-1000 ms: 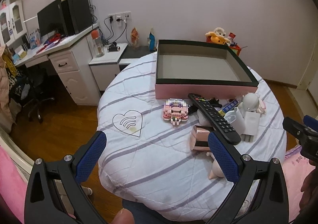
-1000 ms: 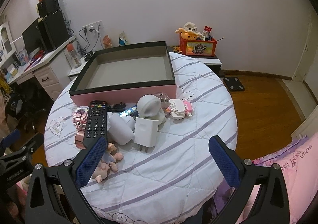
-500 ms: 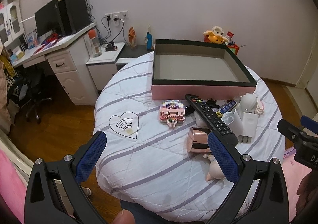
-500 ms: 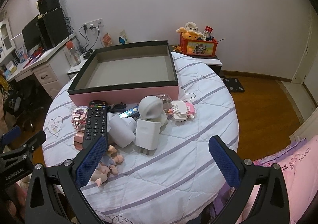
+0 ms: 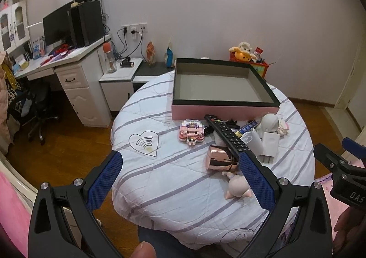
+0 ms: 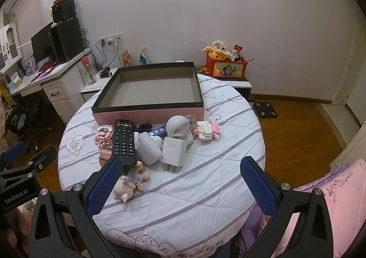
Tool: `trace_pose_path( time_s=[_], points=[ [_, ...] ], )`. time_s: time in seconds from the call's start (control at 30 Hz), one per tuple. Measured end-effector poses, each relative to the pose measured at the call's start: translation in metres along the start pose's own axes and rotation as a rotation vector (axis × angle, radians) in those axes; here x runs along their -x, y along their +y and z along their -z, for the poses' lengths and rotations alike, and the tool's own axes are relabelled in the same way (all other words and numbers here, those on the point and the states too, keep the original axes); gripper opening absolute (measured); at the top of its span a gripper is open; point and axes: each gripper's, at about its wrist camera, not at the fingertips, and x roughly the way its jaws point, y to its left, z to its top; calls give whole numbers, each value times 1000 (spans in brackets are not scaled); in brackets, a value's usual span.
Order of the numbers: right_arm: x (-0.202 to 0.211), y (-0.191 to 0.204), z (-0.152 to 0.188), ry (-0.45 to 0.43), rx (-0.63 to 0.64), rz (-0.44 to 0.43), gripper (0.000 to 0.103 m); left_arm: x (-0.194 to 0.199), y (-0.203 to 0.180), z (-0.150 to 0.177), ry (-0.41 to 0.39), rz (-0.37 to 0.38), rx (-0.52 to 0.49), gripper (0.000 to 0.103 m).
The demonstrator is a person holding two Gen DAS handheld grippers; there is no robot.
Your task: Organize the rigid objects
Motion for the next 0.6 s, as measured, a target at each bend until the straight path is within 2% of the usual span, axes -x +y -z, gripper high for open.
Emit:
trace_pose_path(
  time_s=[0.6],
  points=[
    [-16, -2, -4, 23, 1, -19, 103, -13, 0, -2, 26, -18, 16, 103]
  ],
)
